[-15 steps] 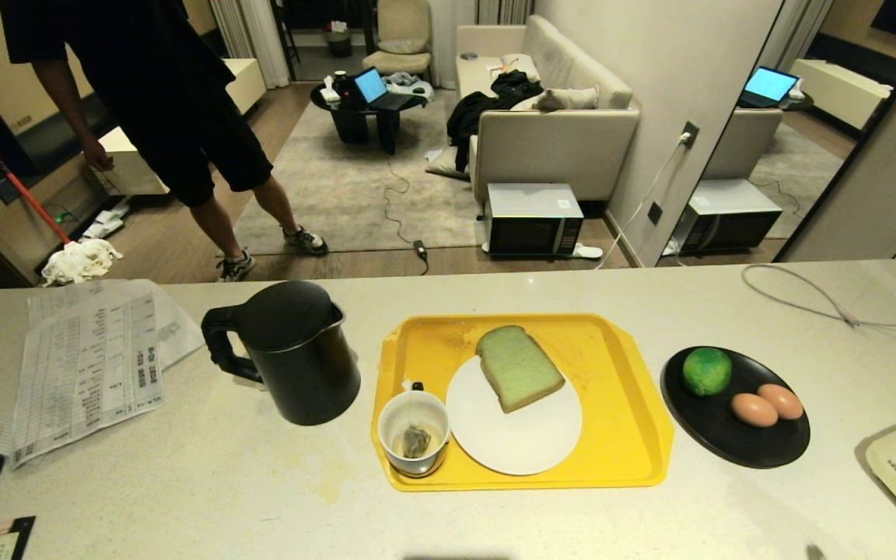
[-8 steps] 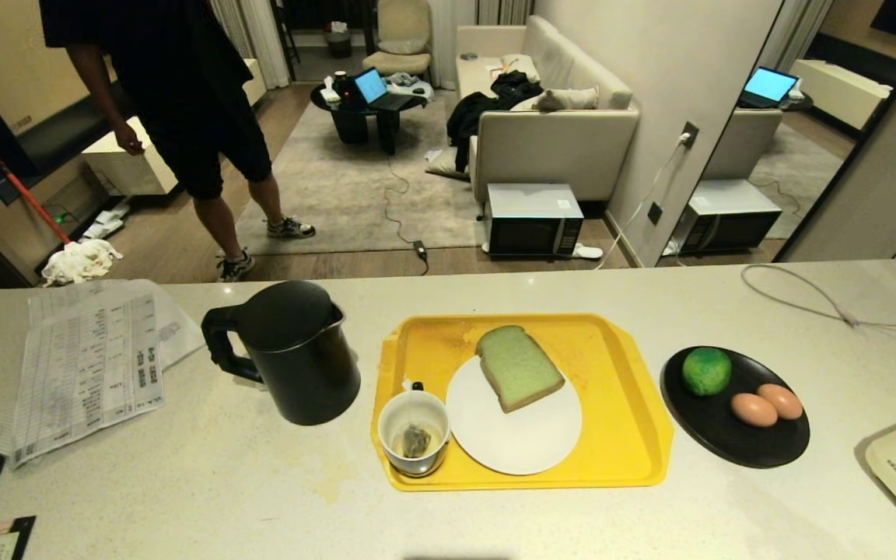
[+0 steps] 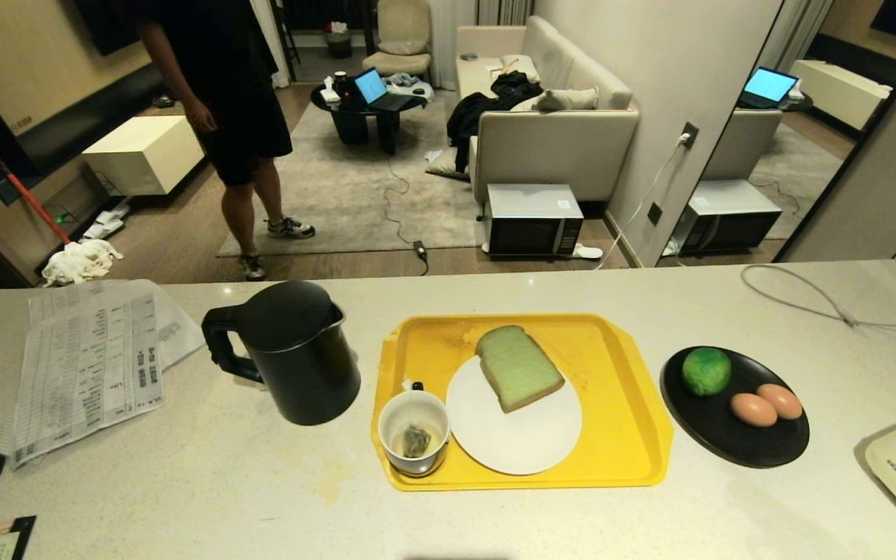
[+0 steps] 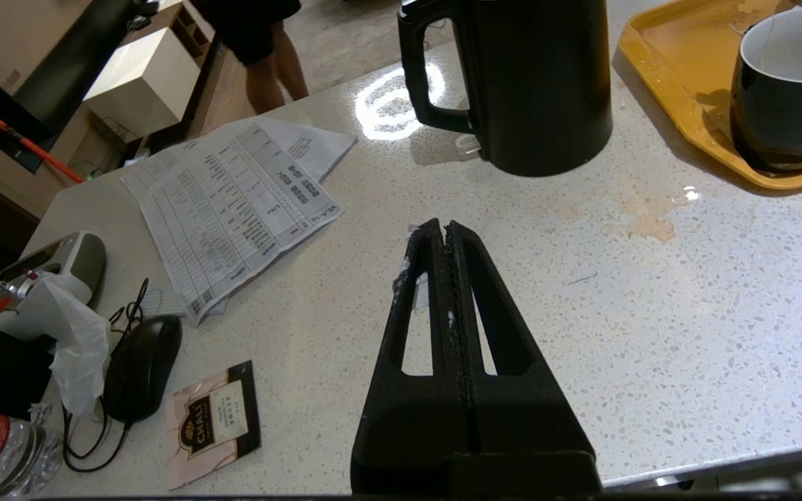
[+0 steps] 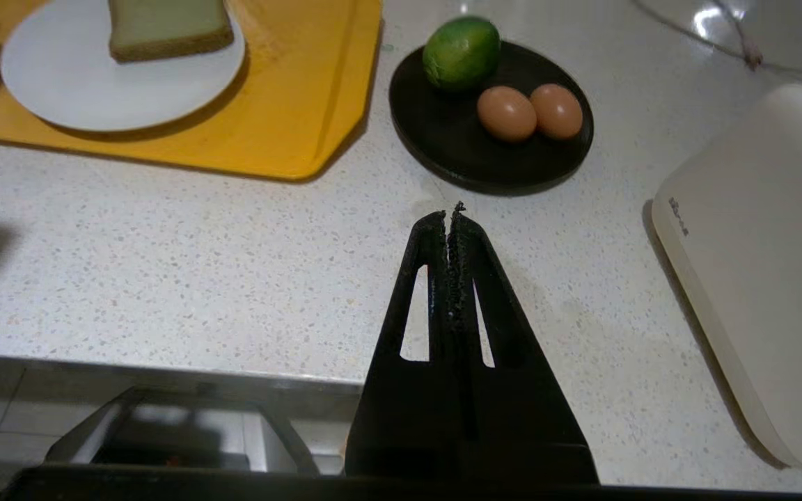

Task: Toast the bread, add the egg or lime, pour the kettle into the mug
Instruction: Pick up the egg

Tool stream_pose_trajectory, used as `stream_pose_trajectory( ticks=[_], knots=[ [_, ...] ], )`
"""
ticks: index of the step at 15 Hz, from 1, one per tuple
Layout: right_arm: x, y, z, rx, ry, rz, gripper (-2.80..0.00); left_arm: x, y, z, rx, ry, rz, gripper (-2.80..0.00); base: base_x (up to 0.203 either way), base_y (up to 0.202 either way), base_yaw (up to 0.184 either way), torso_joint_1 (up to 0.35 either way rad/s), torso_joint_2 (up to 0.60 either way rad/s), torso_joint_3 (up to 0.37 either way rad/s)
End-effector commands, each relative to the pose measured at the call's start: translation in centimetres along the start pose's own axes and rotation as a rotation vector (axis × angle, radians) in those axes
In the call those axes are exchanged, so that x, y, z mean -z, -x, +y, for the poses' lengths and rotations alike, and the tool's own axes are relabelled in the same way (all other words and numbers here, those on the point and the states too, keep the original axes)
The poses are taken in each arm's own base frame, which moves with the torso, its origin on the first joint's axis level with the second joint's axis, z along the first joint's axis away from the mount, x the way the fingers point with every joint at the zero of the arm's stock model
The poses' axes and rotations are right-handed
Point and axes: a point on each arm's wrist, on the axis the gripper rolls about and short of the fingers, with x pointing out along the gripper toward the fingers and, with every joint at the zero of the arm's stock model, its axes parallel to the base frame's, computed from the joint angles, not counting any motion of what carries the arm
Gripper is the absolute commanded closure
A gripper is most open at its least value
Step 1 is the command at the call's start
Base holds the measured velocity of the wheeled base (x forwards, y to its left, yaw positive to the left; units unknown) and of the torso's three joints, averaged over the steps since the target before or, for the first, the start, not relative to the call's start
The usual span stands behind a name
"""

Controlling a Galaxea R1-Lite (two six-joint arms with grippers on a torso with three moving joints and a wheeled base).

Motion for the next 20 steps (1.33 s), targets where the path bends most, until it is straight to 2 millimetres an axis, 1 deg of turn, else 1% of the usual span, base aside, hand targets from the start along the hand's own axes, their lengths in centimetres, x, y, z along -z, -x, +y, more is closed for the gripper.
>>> stream_pose_trajectory(
  ticks=[1,9,20],
  knots=[
    [0.43,0.72,0.05,0.002,0.013,-0.091,0.00,-0.01,0.01,0.00,-0.001,-0.003,-0.002,0.00,0.000,0.000,0.000,0.000,0.00,0.000],
    [0.43,0.72,0.01,0.014,-0.036,-0.090,0.00,-0.01,0.01,0.00,-0.001,-0.002,-0.002,0.00,0.000,0.000,0.000,0.000,0.00,0.000],
    [0.44,0.72,0.03,0.010,-0.031,-0.090,0.00,-0.01,0.01,0.00,-0.001,-0.002,-0.002,0.00,0.000,0.000,0.000,0.000,0.00,0.000]
  ],
)
